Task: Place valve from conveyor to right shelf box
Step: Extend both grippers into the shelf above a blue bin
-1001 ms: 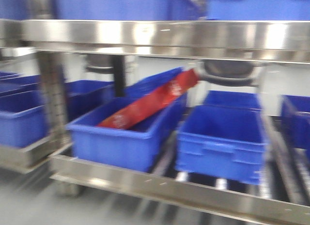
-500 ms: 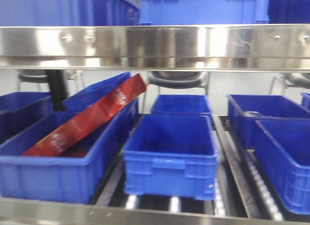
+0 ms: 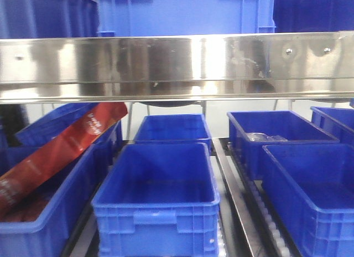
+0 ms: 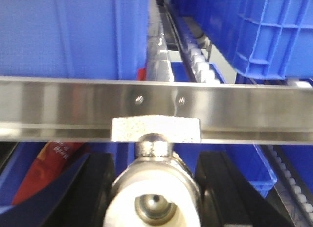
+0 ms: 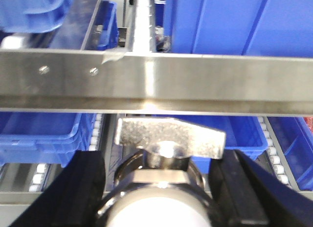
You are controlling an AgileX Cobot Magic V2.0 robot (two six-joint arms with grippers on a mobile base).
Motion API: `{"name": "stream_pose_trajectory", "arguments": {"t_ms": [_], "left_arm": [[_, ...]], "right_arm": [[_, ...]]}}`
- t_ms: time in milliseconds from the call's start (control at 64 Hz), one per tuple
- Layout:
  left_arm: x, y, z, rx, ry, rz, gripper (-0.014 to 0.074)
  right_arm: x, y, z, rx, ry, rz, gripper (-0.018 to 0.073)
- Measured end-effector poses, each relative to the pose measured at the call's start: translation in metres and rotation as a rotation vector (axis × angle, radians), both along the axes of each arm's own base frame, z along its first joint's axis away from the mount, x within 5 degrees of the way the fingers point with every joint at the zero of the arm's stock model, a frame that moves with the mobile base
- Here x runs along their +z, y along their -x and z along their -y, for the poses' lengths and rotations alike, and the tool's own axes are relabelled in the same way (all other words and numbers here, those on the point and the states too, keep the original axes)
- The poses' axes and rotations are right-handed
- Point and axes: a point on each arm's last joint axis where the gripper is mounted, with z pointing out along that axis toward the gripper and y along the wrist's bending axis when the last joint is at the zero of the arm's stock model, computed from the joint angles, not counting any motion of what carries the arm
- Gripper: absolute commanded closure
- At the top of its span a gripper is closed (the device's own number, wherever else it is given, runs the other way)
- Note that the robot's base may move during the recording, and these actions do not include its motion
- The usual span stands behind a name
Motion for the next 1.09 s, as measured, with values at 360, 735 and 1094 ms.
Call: {"name": "stream_pose_trajectory", "arguments": {"t_ms": [360, 735, 1094], "left_arm": [[-0.0008, -0.0004, 0.0000, 0.000, 0.000, -0.004, 0.0708], [-0.0008, -0.0004, 0.0000, 0.000, 0.000, -0.004, 0.0708], [-0.0008, -0.0004, 0.0000, 0.000, 0.000, -0.004, 0.0708]], "right_arm": [[0.0000, -0.0004, 0.0002, -0.002, 0.001, 0.008, 0.0721], [0.0006, -0.0008, 0.0003, -0.003, 0.003, 0.015, 0.0721], [0.0006, -0.0008, 0.0003, -0.003, 0.003, 0.015, 0.0721]]}}
